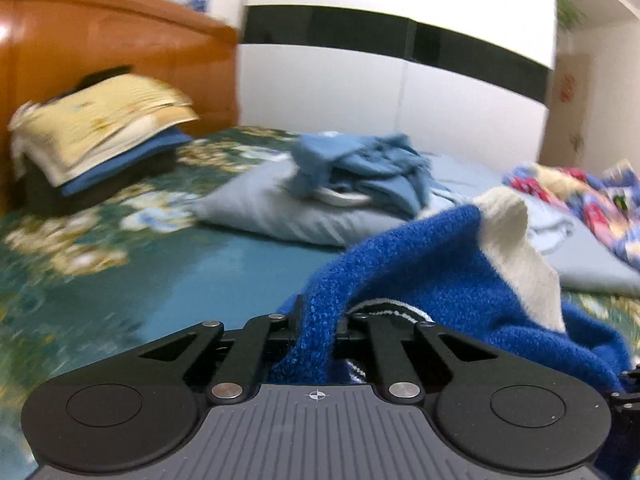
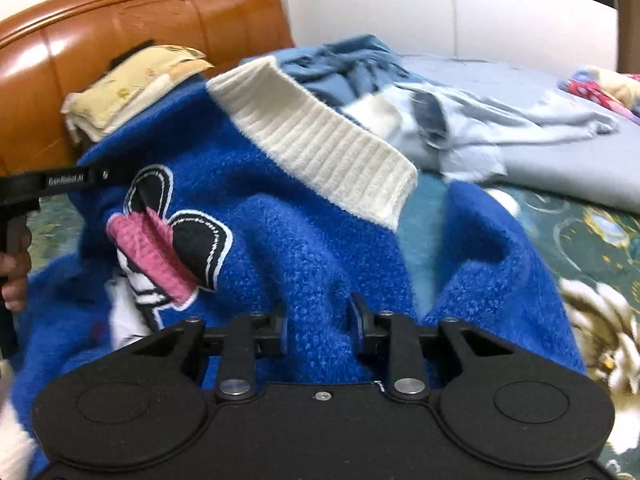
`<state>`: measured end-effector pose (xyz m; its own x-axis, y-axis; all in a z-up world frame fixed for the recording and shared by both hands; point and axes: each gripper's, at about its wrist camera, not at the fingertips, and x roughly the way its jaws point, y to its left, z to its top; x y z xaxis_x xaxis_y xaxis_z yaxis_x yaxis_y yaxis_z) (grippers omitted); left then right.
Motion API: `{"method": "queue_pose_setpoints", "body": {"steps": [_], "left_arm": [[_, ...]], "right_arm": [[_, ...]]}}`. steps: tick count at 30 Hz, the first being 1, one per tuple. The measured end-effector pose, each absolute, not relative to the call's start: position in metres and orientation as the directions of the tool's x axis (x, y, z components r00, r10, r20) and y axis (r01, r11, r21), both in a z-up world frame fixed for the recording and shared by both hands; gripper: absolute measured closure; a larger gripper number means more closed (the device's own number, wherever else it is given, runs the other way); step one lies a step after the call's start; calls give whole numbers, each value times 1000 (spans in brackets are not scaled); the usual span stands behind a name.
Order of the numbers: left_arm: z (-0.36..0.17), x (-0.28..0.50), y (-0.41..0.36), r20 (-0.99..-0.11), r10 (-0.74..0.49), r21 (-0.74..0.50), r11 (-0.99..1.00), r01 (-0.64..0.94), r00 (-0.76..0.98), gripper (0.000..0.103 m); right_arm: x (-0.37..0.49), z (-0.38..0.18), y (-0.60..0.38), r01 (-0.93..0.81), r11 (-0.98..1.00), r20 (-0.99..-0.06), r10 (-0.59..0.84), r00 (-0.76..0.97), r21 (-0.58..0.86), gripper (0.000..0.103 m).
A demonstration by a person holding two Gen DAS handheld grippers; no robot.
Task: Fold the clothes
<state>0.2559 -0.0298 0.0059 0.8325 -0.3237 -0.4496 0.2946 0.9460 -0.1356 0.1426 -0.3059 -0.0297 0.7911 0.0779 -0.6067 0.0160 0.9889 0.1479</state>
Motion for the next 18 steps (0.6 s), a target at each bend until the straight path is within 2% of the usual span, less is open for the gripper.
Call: {"method": "queue_pose_setpoints", "body": {"steps": [10,18], "left_arm": [[34,214,68,-406,-178,-178,978,114,896,95],[26,214,55,-419,-142,-51,990,133,897,95]], "right_arm": [[160,-11,-237,-144,975,-566,214,796,167,75],[179,-13,-220,-170,973,-584,230,779,155,74]]}}
